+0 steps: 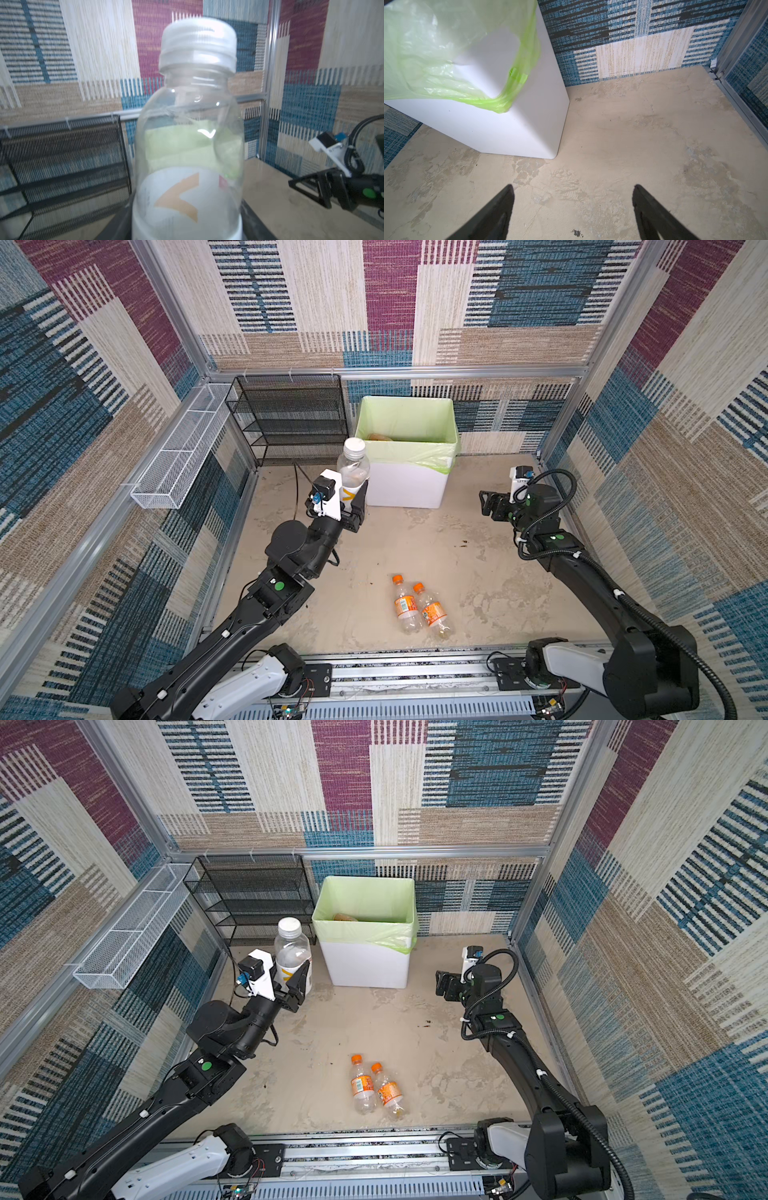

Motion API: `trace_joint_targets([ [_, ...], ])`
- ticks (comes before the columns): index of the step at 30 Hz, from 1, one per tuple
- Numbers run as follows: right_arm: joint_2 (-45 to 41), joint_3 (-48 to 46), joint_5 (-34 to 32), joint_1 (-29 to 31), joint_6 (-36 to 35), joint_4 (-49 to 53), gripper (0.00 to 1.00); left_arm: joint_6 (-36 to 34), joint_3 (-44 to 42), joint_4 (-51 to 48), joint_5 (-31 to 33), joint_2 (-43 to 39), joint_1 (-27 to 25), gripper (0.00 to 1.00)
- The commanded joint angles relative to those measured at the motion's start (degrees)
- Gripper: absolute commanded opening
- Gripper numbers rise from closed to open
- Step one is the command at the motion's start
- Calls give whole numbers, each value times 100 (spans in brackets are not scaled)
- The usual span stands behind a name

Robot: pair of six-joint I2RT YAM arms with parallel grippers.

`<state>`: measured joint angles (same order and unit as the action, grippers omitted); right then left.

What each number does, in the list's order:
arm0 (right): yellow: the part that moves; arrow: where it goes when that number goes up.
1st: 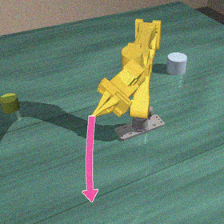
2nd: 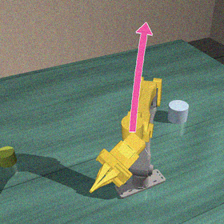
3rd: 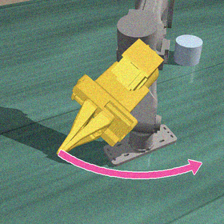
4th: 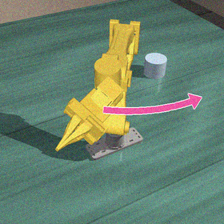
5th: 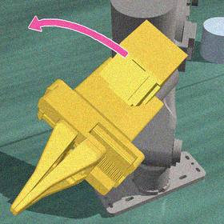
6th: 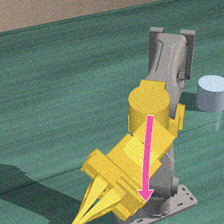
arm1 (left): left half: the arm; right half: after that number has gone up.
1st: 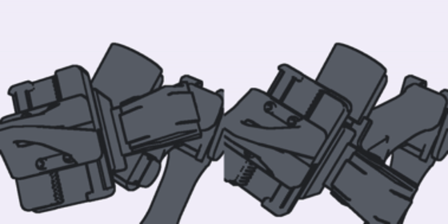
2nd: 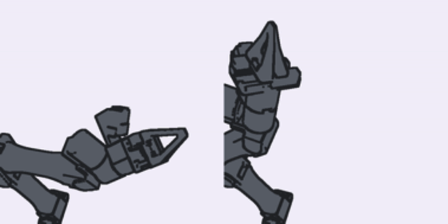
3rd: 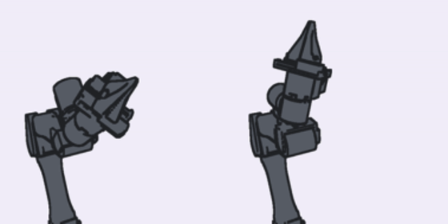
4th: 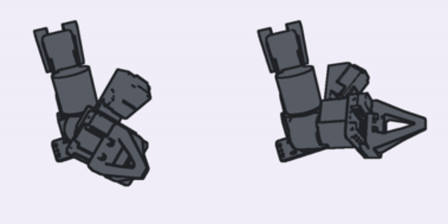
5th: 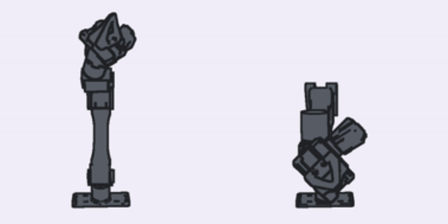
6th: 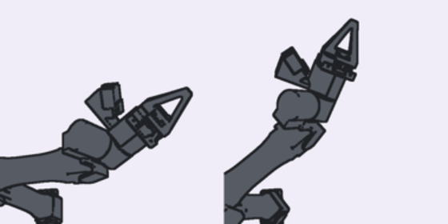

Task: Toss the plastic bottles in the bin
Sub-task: 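Lift the white-label bottle with the left gripper and carry it over the bin, then grasp an orange-capped bottle with the right gripper while the left arm withdraws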

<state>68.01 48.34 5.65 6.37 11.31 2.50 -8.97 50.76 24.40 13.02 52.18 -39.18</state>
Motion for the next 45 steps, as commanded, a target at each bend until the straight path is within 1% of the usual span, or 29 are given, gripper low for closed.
trace_joint_targets([
  [1, -33, 167, 27, 4, -41, -3, 89, -898, 373, 1897, -1041, 202, -2, 64],
  [3, -77, 143, -11, 4, -9, -101, 89, -1115, 670, 2357, -1406, 453, -2, 64],
  [5, -110, 51, 41, 4, 104, -257, 89, -1260, 1103, 2632, -1534, 882, 6, 64],
  [6, -112, 0, 80, 5, 163, -334, 89, -1312, 1461, 2560, -1548, 1172, 24, 64],
  [8, -86, -40, 144, 3, 236, -416, 88, -1190, 2374, 1995, -1411, 1874, 159, 62],
  [10, -72, -64, 182, 13, 265, -461, 88, -546, 3674, 762, -1270, 2796, 493, 62],
  [12, -97, -105, 200, 20, 293, -496, 88, 388, 5235, -800, -1340, 3827, 900, 63],
  [13, -118, -135, 201, 22, 310, -505, 88, 753, 5973, -1513, -1466, 4326, 1057, 66],
  [15, -193, -183, 193, 31, 330, -467, 88, 1125, 7508, -2969, -1771, 5283, 1226, 77],
  [16, -245, -209, 179, 31, 336, -432, 88, 1167, 8004, -3422, -1806, 5598, 1237, 82],
  [17, -306, -234, 145, 35, 315, -397, 88, 1170, 8237, -3615, -1872, 5753, 1237, 87],
  [18, -387, -265, 102, 31, 309, -350, 90, 1219, 8205, -3588, -1935, 5782, 1237, 93],
  [19, -443, -295, 71, 31, 287, -319, 91, 1268, 8042, -3462, -1970, 5735, 1237, 97],
  [21, -506, -291, 63, 31, 260, -236, 91, 1290, 7668, -3207, -1957, 5545, 1237, 100],
  [24, -434, -168, 228, 39, 168, -1, 92, 1191, 7334, -3222, -1876, 5240, 1246, 100],
  [27, -311, -18, 389, 106, -24, 355, 91, 1049, 6780, -3230, -1843, 4777, 1283, 100],
  [31, -215, 104, 550, 428, -235, 975, 90, 830, 5892, -3524, -1720, 4085, 1429, 99],
  [33, -175, 138, 631, 766, -169, 1308, 89, 833, 5394, -3787, -1723, 3764, 1616, 99],
  [36, -139, 157, 376, 1597, -49, 1860, 89, 1111, 4432, -4006, -1881, 3274, 2070, 98],
  [39, -95, 35, 314, 2199, 242, 2367, 88, 1281, 3431, -4040, -1959, 2810, 2484, 97],
  [42, -156, -225, 375, 2726, 551, 2650, 87, 1345, 2709, -4113, -2091, 2500, 2833, 97],
  [45, -169, -446, 323, 3221, 820, 2901, 86, 1342, 2136, -4023, -2223, 2304, 3068, 96],
])
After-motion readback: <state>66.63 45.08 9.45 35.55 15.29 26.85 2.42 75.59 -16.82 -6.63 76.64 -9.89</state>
